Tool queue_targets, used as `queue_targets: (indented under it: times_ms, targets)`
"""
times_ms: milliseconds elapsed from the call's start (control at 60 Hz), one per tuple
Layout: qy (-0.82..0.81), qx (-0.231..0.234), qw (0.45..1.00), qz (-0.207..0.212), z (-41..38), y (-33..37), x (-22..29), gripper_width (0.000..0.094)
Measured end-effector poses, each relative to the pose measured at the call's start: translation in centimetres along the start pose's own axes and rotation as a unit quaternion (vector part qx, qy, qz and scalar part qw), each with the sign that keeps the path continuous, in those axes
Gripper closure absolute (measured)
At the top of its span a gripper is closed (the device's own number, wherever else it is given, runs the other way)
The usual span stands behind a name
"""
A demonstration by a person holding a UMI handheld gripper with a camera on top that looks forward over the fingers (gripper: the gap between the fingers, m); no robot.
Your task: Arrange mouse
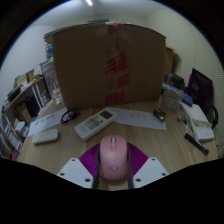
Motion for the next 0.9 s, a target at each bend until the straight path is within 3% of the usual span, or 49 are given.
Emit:
queue_targets:
  times_ms: [100,283,417,733,750,783,800,817,867,900]
  targets:
    - [-0.016,-0.019,1.000,-0.016,0.1,1.4,0.3,0.0583]
    - [-0.002,0.007,0.997,0.074,-5.9,12.4,5.3,0.0621]
    - [0.014,0.039,0.994,0.097,-13.5,19.4,3.5,0.0620]
    - [0.035,0.021,0.999,-0.024,-18.6,16.4,-11.7,0.0608]
    - [0.034,0.021,0.999,-0.001,-18.5,16.0,-11.2,0.0611]
    - [0.041,0.019,0.999,-0.006,-18.8,16.4,-11.4,0.0590]
    - [0.042,0.020,0.999,-0.005,-18.7,16.2,-11.4,0.0492]
    - [0.043,0.020,0.999,-0.012,-18.7,16.2,-11.5,0.0545]
    - [0.041,0.024,0.999,-0.020,-18.7,16.0,-11.2,0.0437]
    - [0.039,0.030,0.998,-0.030,-18.7,16.0,-11.3,0.0431]
Point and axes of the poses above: the point between the fingertips, and its own axes, seen from behind it with the camera up: z to the right, x up, y backward, against the way the camera looks, the point moved 5 cm from there along y, backward, against the way the camera looks, and after that the axes turned 5 degrees about y, right-handed, at the moved point
